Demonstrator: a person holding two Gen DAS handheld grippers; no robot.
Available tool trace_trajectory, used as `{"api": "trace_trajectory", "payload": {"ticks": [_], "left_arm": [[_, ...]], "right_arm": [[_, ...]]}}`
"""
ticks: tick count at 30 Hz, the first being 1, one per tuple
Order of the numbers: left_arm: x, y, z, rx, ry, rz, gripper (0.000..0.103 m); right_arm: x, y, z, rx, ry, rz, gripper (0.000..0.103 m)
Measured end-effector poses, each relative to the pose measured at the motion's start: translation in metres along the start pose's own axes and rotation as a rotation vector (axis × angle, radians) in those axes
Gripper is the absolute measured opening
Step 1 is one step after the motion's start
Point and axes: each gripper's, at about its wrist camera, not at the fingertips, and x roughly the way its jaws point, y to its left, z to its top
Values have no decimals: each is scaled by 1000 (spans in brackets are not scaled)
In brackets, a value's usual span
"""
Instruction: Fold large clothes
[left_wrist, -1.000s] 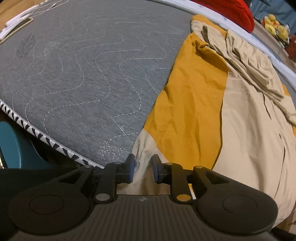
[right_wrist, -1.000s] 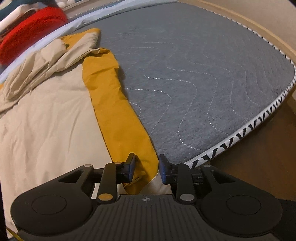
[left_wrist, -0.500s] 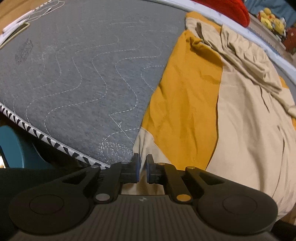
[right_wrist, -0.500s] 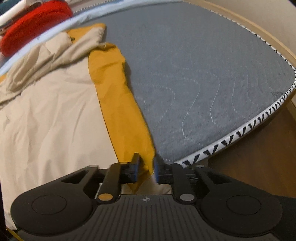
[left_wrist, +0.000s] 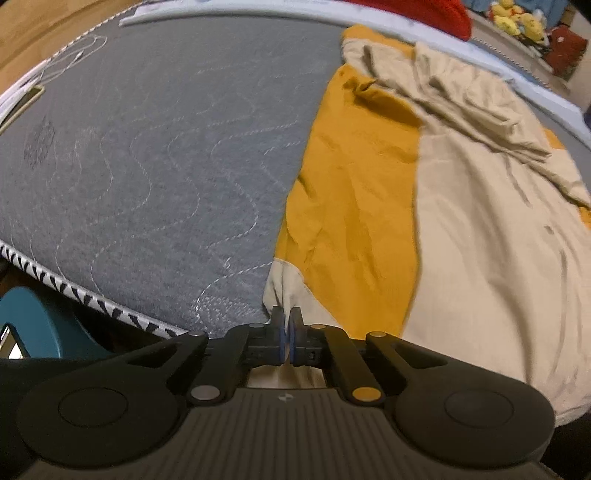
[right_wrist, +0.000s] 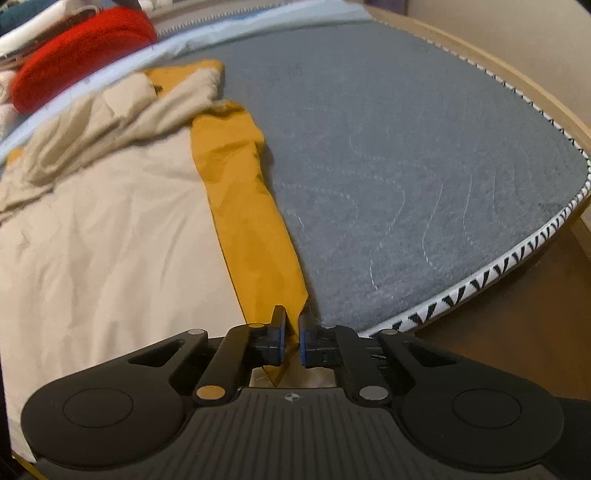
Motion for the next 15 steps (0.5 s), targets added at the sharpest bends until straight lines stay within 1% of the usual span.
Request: {"api": "trace_trajectory", "payload": {"ticks": [4,8,11,14,15], "left_arm": [[-33,-2,10,18,-40,-68,1],[-77,-4,22,63,-110,-159,0],[-106,-1,31,89,-147,-217,0],[-131,7,38,79,-165,-285,0],[-139,10,39,75,-170,-304,0]], "right_arm": [[-30,5,13,-3,-54,68,6],[-73,6,31,-34,-133,156,5],[-106,-2,44,-25,-190,232,4],[-134,-17,50,5,-230,294,3],[-141,-24,50,16,-238,313,0]]}}
